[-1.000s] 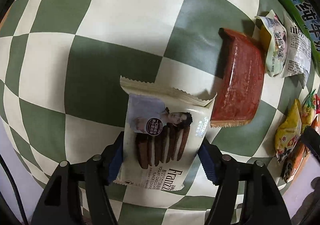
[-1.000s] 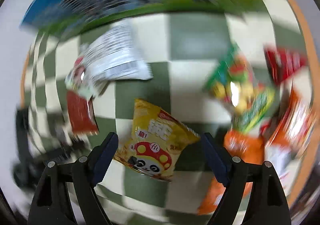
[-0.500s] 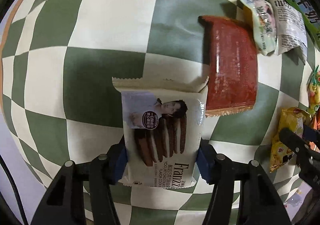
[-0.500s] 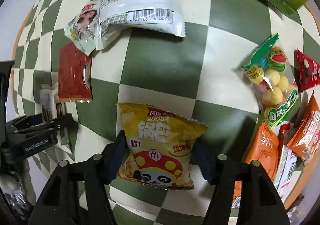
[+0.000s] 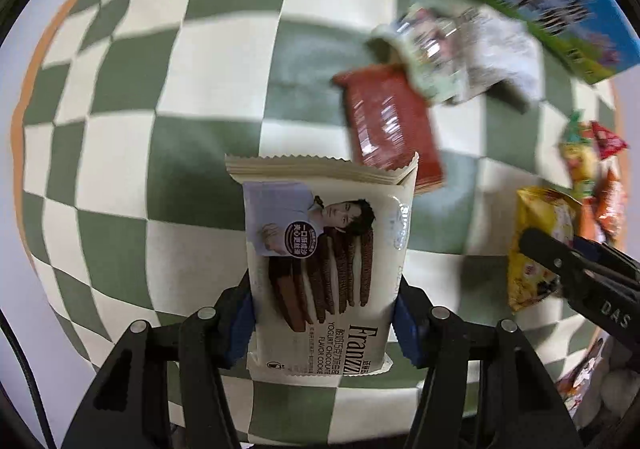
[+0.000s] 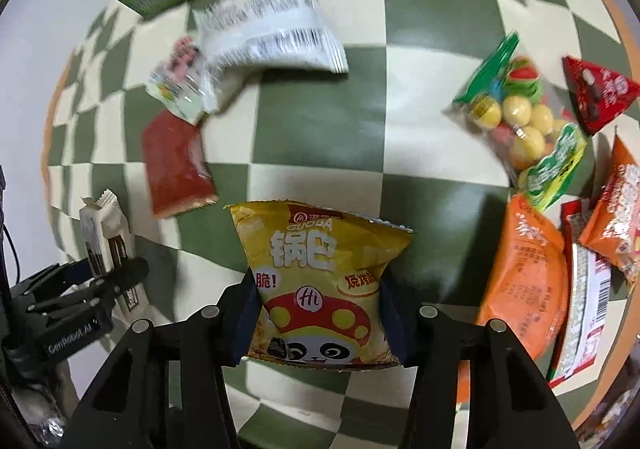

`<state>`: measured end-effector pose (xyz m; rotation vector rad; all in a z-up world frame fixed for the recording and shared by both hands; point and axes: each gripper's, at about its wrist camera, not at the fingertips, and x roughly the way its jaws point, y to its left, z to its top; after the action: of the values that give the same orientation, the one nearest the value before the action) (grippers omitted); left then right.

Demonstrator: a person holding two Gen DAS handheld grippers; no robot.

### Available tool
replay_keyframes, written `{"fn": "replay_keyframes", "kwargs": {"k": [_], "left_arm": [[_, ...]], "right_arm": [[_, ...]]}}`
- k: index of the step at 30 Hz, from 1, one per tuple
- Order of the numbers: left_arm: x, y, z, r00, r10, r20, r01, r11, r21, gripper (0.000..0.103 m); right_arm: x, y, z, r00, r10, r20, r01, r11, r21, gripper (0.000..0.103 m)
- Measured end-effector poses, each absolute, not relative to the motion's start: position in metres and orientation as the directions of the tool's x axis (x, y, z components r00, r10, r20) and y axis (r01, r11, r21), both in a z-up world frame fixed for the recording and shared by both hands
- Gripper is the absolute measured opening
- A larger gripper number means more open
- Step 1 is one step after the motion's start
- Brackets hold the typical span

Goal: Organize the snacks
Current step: 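Carry both packs into the cardboard box and open both tools to release them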

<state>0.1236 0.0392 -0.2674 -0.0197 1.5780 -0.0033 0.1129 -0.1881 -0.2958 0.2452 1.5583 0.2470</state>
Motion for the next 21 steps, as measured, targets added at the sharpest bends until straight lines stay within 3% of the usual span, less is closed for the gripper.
{"fn": "replay_keyframes", "kwargs": {"k": [11, 16, 21], "left_arm": [[0.211, 0.006, -0.132, 0.212, -0.173, -0.962, 0.098, 0.983, -0.155, 0.056], [0.280, -0.002, -0.084, 0.292, -0.109, -0.950, 0.176, 0.983, -0.058, 0.056], [0.363, -0.020, -0.089, 0.290, 0.019, -0.957, 0.221, 0.971, 0.087, 0.056]], "right_arm": [[0.156, -0.241, -0.143, 0.238, 0.445, -0.863, -0.001, 0.889, 0.458, 0.055], [0.213, -0.236, -0.106, 0.336, 0.415, -0.845, -0.020, 0.901, 0.434, 0.055], [0.289, -0.241, -0.096, 0.394, 0.300, -0.869, -0.014, 0.947, 0.320, 0.055]]}}
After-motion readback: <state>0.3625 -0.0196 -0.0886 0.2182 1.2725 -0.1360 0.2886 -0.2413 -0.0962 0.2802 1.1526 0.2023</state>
